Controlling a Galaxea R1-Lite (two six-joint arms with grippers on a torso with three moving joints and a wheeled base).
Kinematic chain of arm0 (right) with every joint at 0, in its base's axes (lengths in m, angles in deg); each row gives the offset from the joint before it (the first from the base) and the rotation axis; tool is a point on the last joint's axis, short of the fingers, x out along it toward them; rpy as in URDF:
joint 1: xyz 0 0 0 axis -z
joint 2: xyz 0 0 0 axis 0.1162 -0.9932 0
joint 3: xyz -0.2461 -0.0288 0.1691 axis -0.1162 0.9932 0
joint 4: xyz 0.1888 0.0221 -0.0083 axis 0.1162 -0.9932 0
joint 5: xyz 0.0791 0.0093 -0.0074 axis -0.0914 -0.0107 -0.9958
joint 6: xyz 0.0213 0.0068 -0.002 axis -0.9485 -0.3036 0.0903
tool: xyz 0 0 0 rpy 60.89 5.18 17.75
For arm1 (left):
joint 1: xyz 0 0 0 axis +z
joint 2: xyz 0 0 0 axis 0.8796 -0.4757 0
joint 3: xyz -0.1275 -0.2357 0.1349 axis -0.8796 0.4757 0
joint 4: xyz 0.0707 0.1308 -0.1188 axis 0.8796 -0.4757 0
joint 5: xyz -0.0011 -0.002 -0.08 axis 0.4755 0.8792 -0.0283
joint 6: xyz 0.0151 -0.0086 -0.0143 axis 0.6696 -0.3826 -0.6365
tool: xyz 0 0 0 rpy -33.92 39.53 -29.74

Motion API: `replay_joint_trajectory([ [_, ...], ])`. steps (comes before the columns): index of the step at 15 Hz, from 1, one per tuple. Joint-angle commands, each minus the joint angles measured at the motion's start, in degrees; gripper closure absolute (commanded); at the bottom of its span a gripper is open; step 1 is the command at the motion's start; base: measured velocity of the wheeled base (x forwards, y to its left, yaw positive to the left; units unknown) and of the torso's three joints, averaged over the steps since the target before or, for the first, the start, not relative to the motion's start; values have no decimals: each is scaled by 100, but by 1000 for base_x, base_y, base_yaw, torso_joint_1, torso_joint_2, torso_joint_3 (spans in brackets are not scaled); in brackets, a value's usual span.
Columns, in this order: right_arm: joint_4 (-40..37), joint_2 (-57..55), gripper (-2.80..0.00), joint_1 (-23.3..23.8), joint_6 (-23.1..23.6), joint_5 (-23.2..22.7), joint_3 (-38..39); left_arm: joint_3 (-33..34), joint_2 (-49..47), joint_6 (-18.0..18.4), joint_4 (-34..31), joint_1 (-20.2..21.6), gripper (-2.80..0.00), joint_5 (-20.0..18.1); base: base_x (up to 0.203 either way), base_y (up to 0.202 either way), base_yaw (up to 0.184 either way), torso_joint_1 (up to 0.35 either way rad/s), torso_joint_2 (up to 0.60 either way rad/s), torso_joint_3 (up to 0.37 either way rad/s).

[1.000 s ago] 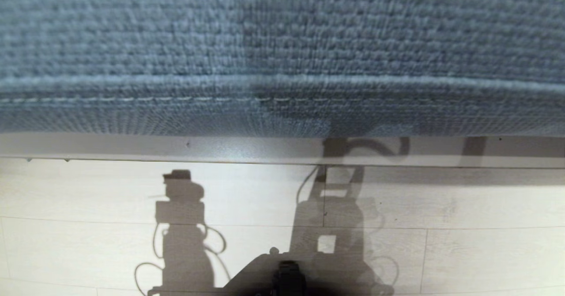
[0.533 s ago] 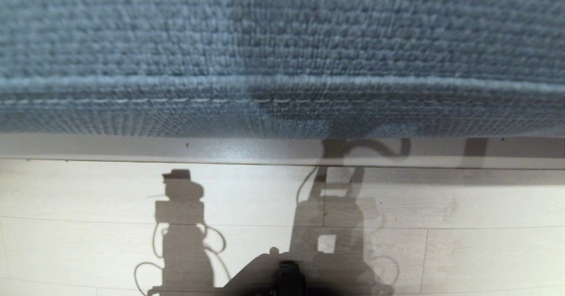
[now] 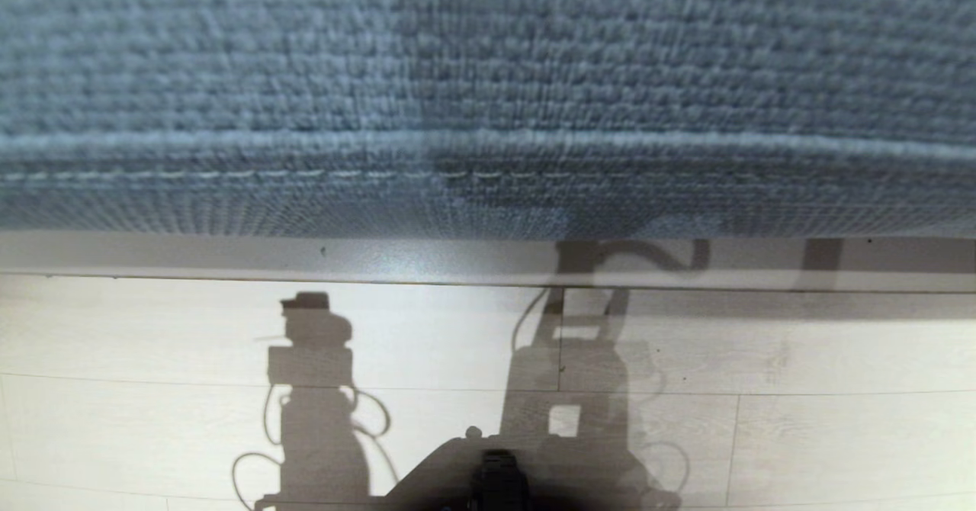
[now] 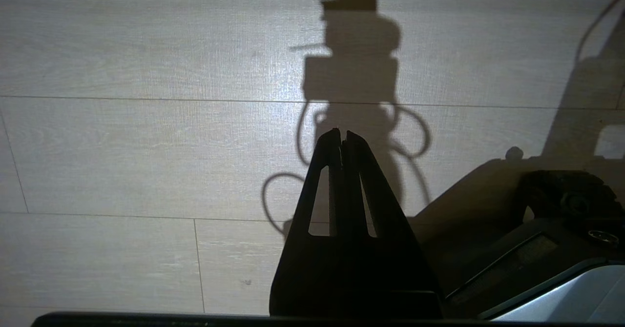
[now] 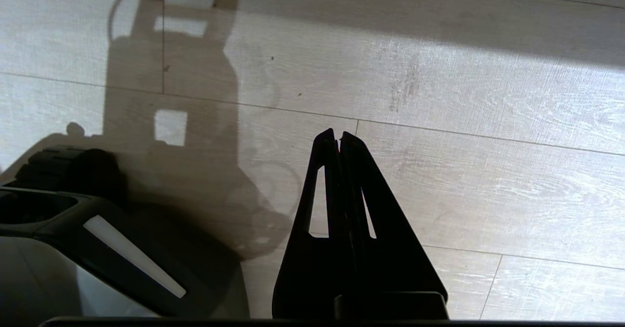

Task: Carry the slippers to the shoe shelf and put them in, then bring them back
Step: Pick up the slippers in the shoe cabinet

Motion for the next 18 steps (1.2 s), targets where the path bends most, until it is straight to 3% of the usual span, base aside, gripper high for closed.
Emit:
replay_joint_trajectory([
  [1, 2, -5, 0, -2, -23, -2, 0, 0, -1, -2, 4, 2, 0, 4, 0, 0, 0, 0, 0, 0],
  [18, 2, -5, 0, -2, -150, 16, 0, 0, -1, -2, 4, 2, 0, 4, 0, 0, 0, 0, 0, 0],
])
